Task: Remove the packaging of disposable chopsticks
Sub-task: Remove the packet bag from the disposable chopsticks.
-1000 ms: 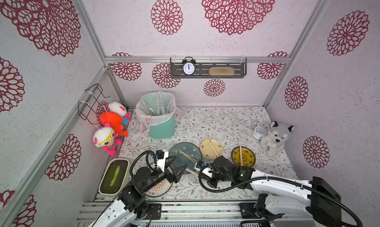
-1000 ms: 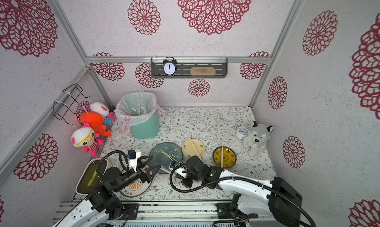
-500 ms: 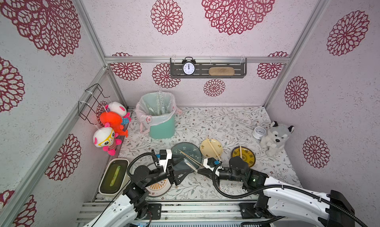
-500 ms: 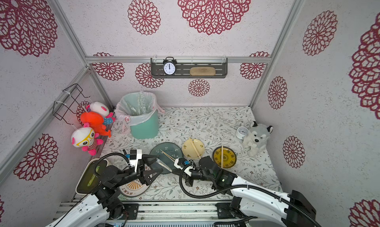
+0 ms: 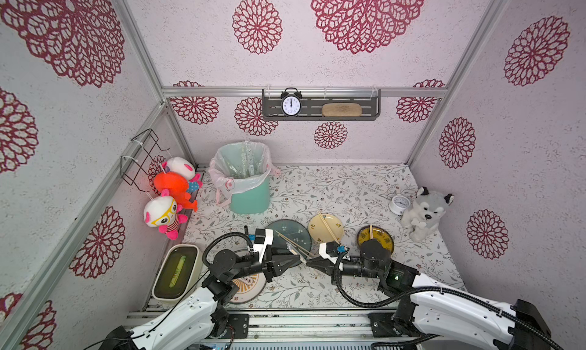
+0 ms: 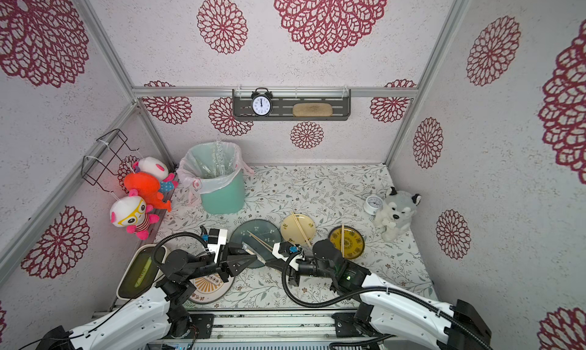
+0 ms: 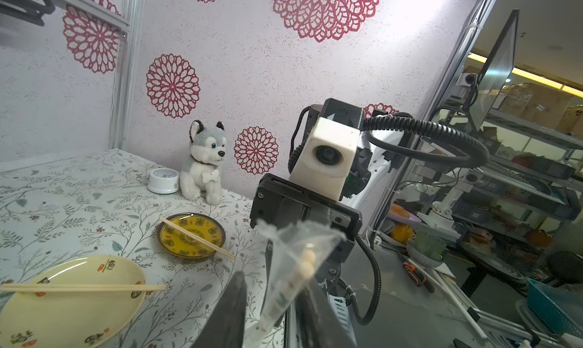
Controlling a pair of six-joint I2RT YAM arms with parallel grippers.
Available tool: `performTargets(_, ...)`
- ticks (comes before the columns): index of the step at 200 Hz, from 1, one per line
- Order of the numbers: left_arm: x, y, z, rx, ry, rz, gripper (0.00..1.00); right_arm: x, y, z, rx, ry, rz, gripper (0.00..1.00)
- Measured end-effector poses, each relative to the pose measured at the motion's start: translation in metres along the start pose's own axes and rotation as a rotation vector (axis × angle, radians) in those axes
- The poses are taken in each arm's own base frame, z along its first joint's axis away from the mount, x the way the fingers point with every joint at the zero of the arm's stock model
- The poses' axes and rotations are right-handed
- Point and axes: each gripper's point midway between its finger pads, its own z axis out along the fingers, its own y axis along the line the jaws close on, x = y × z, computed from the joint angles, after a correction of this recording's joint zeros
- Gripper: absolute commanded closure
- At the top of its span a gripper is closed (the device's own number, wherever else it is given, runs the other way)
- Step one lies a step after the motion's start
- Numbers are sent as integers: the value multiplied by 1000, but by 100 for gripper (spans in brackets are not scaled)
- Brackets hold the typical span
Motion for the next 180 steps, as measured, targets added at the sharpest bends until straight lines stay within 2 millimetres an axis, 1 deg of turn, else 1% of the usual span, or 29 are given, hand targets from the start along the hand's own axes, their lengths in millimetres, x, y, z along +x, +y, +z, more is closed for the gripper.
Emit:
performTargets(32, 0, -3, 3, 23, -4, 1, 66, 1, 2, 0, -12, -8, -3, 100)
performTargets(43, -1, -4, 4, 30, -6, 4, 70, 4, 2, 1, -14, -2, 0, 100)
performTargets(68, -4, -10, 9, 56, -11, 11, 88, 9, 1, 6, -24, 11, 7, 100)
performTargets(85, -3, -9, 11, 54, -10, 18, 100, 11, 5, 8, -47, 13, 11, 100)
performTargets(124, -3, -6, 11, 46, -9, 14, 100, 5, 4, 7, -52, -11, 0, 100)
performTargets(127, -3, -6, 11, 46, -9, 14, 100, 4, 4, 7, -51, -13, -1, 94)
performTargets(134, -2, -6, 11, 46, -9, 14, 100, 3, 4, 7, -50, -18, -1, 73)
performTargets(146, -3, -8, 12, 50, -7, 13, 100, 1, 2, 7, -37, -30, -3, 30)
performTargets(150, -4, -9, 12, 55, -5, 15, 100, 1, 0, 6, -28, -35, -2, 20)
performTargets(155, -6, -10, 13, 58, -6, 19, 100, 2, -1, 6, -21, -38, 0, 10)
performTargets(159, -8, -11, 14, 61, -6, 23, 100, 3, -2, 5, -13, -39, 4, 3)
performTargets(162, -10, -11, 14, 61, -6, 27, 100, 5, -4, 5, -4, -39, 9, 1)
performTargets(180, -25, -15, 18, 63, -10, 58, 100, 17, -13, 2, 55, -23, 58, 1)
